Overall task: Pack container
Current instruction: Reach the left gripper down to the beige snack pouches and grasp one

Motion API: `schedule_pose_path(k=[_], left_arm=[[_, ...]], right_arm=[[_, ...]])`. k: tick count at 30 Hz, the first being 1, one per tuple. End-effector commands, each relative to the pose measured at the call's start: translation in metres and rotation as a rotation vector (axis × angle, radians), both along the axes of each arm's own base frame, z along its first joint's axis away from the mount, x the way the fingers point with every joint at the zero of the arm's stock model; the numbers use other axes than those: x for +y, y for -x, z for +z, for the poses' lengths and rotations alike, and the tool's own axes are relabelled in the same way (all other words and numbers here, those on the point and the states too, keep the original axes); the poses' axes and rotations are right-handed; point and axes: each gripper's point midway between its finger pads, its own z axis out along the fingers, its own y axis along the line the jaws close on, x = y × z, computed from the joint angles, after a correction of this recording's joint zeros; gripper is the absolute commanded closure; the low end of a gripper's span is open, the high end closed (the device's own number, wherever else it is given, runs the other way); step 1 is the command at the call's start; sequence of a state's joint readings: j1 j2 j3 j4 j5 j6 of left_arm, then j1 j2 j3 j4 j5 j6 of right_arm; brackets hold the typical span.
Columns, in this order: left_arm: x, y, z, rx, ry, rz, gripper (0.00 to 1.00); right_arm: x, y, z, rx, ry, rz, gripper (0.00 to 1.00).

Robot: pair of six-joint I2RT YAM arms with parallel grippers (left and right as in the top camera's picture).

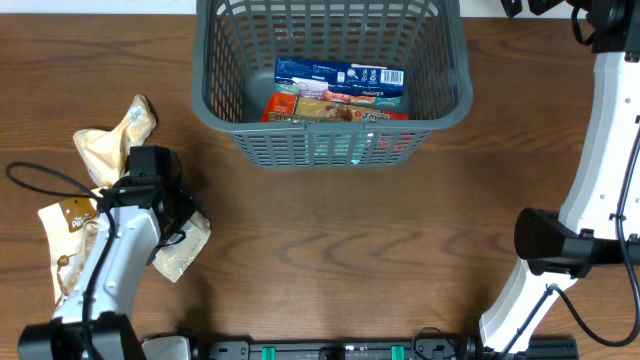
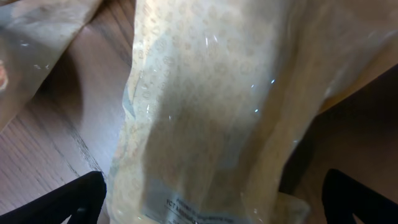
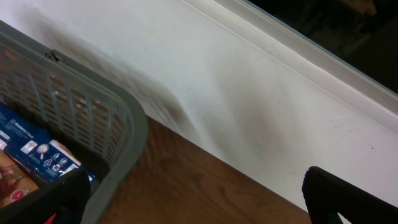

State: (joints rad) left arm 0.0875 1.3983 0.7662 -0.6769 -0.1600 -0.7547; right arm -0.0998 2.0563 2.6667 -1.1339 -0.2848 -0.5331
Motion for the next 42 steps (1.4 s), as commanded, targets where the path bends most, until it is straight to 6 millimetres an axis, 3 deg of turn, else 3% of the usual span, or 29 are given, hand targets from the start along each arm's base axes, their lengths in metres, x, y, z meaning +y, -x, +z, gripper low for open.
schedule_pose_path(k=[1, 10, 11, 13, 14, 18, 22, 27, 42], left_arm=[[-0.001, 0.004, -0.012, 0.06, -0.003, -0.068, 0.01], [-0.003, -0.001, -0.038, 0.11, 0.014, -0.068, 0.0], [-0.004, -0.003, -0.04, 0.106, 0.019, -0.069, 0.15], [-0.005, -0.005, -0.041, 0.1, 0.027, -0.07, 0.59], [-0.007, -0.007, -0.042, 0.092, 0.039, -0.072, 0.73], [-0.015, -0.009, -0.042, 0.079, 0.087, -0.08, 0.93], [-0.028, -0.018, -0.034, 0.041, 0.155, -0.134, 0.94], [-0.031, -0.037, 0.005, -0.06, 0.147, -0.235, 0.94], [-0.022, -0.059, 0.185, -0.299, -0.035, -0.455, 0.94]], right_arm=[[0.003, 0.0, -0.001, 0.002, -0.001, 0.015, 0.01], [0.003, 0.002, -0.004, 0.016, -0.002, 0.015, 0.01], [0.003, 0.002, -0.004, 0.017, -0.002, 0.015, 0.01], [0.003, 0.003, -0.004, 0.02, -0.002, 0.015, 0.01], [0.003, 0.003, -0.005, 0.023, -0.003, 0.015, 0.01], [0.003, 0.005, -0.008, 0.036, -0.004, 0.015, 0.01], [0.003, 0.007, -0.011, 0.052, -0.006, 0.015, 0.01], [0.003, 0.007, -0.012, 0.058, -0.006, 0.014, 0.01], [0.003, 0.009, -0.014, 0.068, -0.007, 0.014, 0.01]])
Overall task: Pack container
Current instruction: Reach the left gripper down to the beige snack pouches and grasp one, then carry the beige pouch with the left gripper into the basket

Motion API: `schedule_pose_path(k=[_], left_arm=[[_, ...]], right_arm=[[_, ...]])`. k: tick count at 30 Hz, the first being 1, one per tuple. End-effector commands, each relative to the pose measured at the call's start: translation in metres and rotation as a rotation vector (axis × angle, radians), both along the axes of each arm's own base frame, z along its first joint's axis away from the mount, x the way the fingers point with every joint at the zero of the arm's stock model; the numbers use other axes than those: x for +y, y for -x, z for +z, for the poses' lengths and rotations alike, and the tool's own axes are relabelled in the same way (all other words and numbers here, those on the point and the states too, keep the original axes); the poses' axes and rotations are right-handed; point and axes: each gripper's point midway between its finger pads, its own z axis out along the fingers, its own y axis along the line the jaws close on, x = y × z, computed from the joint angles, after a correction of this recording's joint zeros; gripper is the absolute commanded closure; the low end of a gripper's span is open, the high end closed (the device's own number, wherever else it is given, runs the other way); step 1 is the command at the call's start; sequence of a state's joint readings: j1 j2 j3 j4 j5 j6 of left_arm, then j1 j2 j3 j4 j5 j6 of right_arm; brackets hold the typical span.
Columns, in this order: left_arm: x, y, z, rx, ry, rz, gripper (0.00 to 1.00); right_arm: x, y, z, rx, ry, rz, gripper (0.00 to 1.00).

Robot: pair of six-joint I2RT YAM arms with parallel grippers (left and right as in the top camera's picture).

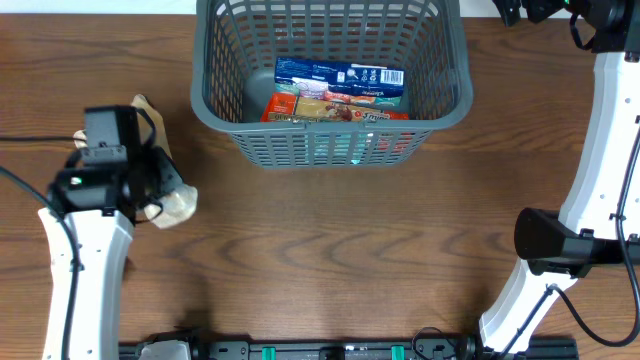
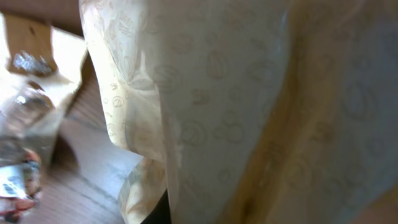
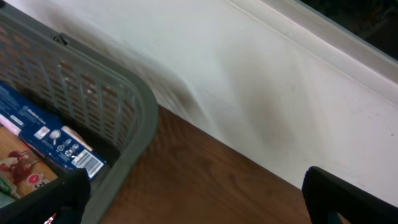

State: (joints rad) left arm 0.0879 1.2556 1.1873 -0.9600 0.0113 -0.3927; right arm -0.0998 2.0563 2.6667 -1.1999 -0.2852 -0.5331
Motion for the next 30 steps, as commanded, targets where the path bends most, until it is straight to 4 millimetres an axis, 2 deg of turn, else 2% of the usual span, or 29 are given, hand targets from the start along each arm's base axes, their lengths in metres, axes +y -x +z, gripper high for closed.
schedule_pose_path(k=[1, 4, 9, 13, 16, 18, 21, 25, 29, 30], left_arm=[[0.004, -0.017, 0.05, -0.104, -0.065, -0.065, 0.94], [0.003, -0.035, 0.101, -0.212, -0.098, -0.102, 0.94], [-0.01, -0.068, 0.162, -0.327, -0.149, -0.201, 0.94], [-0.038, -0.103, 0.203, -0.411, -0.208, -0.346, 0.94], [-0.067, -0.128, 0.221, -0.463, -0.249, -0.462, 0.94], [-0.092, -0.141, 0.227, -0.489, -0.297, -0.578, 0.94], [-0.136, -0.154, 0.229, -0.524, -0.382, -0.772, 0.94], [-0.183, -0.161, 0.224, -0.563, -0.459, -0.956, 0.94], [-0.21, -0.162, 0.209, -0.551, -0.486, -1.083, 0.94], [-0.216, -0.161, 0.204, -0.546, -0.484, -1.126, 0.94]], right_arm=[[0.002, 0.0, -0.001, 0.003, -0.001, 0.013, 0.01], [0.002, 0.001, -0.001, 0.005, -0.001, 0.013, 0.01], [0.002, 0.001, -0.001, 0.005, -0.001, 0.012, 0.01], [0.001, 0.001, -0.002, 0.007, 0.0, 0.009, 0.01], [-0.009, 0.001, -0.003, 0.011, 0.011, -0.021, 0.01], [-0.021, 0.001, -0.003, 0.014, 0.017, -0.064, 0.01], [-0.051, 0.002, -0.004, 0.023, 0.008, -0.17, 0.01], [-0.11, 0.01, -0.005, 0.033, -0.055, -0.398, 0.01], [-0.176, 0.028, -0.006, 0.03, -0.152, -0.654, 0.01], [-0.187, 0.032, -0.007, 0.029, -0.173, -0.693, 0.01]])
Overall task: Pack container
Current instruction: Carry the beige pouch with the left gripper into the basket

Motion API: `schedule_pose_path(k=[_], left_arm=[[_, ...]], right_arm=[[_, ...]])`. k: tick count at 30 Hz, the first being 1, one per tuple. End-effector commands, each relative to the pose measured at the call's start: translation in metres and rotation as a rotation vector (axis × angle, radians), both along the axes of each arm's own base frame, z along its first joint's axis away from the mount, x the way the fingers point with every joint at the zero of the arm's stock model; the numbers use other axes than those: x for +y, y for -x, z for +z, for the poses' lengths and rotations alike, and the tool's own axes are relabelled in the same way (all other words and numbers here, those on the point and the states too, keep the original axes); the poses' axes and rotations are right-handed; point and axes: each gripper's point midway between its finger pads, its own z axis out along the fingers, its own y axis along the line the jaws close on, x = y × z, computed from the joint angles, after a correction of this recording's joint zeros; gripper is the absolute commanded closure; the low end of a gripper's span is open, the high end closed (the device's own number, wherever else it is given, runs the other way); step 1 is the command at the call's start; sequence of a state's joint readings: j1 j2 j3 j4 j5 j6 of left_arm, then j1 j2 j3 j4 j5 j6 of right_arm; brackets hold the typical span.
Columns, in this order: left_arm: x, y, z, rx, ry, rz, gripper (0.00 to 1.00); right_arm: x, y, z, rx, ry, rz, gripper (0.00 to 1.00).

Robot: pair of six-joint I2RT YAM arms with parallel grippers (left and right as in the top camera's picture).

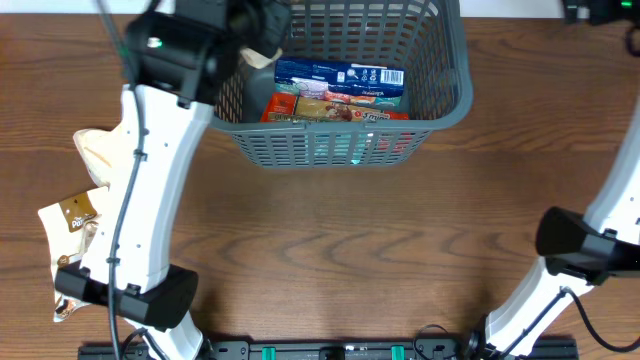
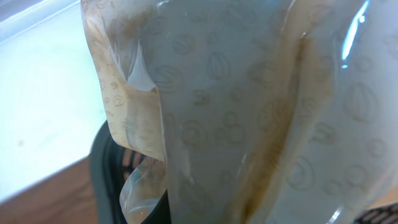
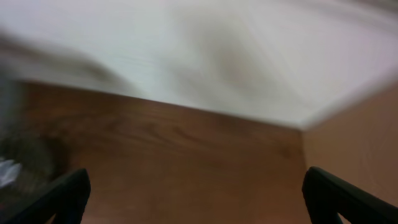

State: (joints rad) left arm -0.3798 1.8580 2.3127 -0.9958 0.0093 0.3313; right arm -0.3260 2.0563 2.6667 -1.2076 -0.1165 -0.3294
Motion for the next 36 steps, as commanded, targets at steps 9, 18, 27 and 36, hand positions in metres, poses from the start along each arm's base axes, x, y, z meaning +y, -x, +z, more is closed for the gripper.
schedule_pose_path(k=[9, 18, 27, 36], left_arm=[[-0.031, -0.003, -0.074, 0.094, -0.294, -0.399, 0.94], [-0.039, -0.023, -0.156, 0.233, -0.397, -0.501, 0.94], [-0.037, -0.023, -0.203, 0.358, -0.414, -0.515, 0.83], [-0.026, -0.019, -0.219, 0.427, -0.419, -0.51, 0.59]], right_arm=[[-0.125, 0.036, -0.038, 0.001, -0.259, -0.498, 0.01], [-0.123, 0.007, -0.126, 0.159, -0.412, -0.582, 0.01], [-0.091, -0.025, -0.196, 0.313, -0.402, -0.507, 0.01], [-0.081, -0.032, -0.208, 0.34, -0.401, -0.488, 0.01]])
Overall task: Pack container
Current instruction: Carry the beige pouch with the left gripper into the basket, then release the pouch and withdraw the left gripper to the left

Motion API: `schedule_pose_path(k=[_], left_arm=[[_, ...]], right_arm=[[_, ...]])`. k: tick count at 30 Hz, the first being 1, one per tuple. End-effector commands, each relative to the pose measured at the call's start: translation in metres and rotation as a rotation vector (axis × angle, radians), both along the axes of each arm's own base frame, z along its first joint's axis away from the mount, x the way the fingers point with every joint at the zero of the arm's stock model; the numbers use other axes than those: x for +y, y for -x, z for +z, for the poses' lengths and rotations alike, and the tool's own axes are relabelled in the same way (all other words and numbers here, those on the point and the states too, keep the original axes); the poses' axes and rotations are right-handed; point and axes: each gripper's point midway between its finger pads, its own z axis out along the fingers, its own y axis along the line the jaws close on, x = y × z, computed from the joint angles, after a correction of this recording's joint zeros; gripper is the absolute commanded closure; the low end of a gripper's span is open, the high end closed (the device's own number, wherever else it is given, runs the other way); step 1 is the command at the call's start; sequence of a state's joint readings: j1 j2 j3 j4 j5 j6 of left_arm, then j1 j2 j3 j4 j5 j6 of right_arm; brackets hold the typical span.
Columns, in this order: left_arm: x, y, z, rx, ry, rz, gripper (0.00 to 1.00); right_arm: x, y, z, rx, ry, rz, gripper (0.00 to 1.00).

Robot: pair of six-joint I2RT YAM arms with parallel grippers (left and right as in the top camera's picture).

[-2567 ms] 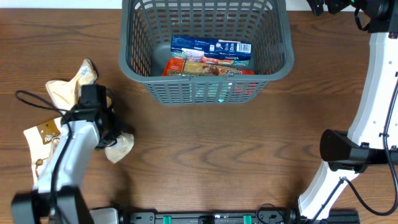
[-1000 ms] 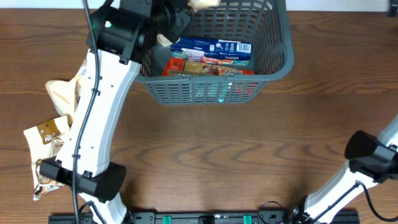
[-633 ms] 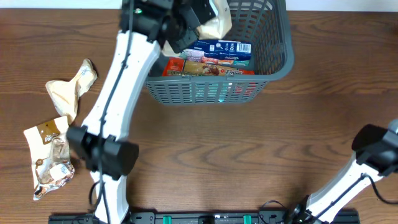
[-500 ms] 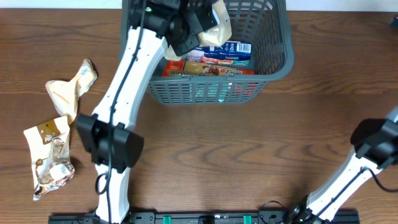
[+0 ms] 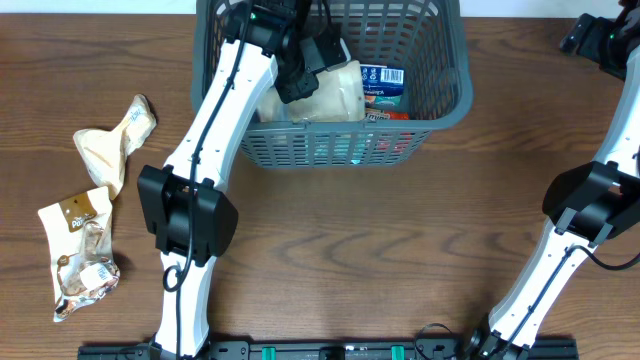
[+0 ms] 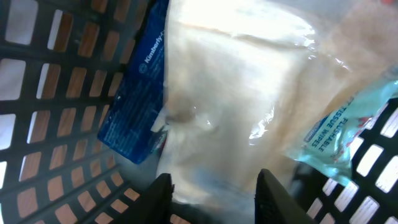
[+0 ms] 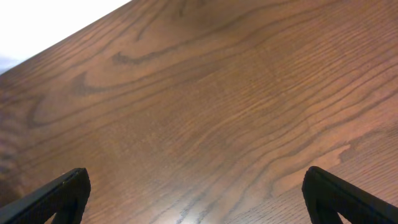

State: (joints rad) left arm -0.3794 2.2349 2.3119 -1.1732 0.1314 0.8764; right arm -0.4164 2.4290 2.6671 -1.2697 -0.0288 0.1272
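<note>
A tan pouch (image 5: pixel 335 90) lies inside the grey basket (image 5: pixel 455 70), on top of a blue packet (image 5: pixel 385 75) and red packets. My left gripper (image 5: pixel 305 60) hangs in the basket just over the pouch's left end. In the left wrist view the pouch (image 6: pixel 236 106) rests on the blue packet (image 6: pixel 140 93), and the left gripper (image 6: pixel 214 196) has its fingers apart around the pouch's blurred near end. My right gripper (image 5: pixel 588 35) is at the far right corner; the right gripper (image 7: pixel 199 193) stands wide open over bare wood.
Another tan pouch (image 5: pixel 105 145) and a crumpled printed packet (image 5: pixel 78 250) lie on the table at the left. A teal wipes packet (image 6: pixel 339 121) shows in the basket beside the pouch. The basket's walls surround my left gripper closely.
My left gripper held the tan pouch above the basket's back left rim; now it is down inside the basket, fingers apart, and the pouch lies on the packets. The right wrist faces bare table.
My left gripper was open over a tan pouch on the table at the left. Then it was shut on the pouch, lifted off the table. Then it held it over the basket's rim, and now the pouch lies in the basket.
</note>
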Motion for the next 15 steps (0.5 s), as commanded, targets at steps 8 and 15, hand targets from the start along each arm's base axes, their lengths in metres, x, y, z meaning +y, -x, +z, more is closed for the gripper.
schedule_pose_path(k=[8, 15], left_arm=[[0.006, 0.002, 0.046, -0.094, 0.026, 0.01, 0.49], [0.06, 0.021, 0.169, -0.366, 0.089, 0.325, 0.1]], right_arm=[[0.002, 0.002, -0.002, 0.02, 0.013, 0.026, 0.01], [0.007, 0.001, -0.003, 0.032, 0.029, 0.087, 0.01]])
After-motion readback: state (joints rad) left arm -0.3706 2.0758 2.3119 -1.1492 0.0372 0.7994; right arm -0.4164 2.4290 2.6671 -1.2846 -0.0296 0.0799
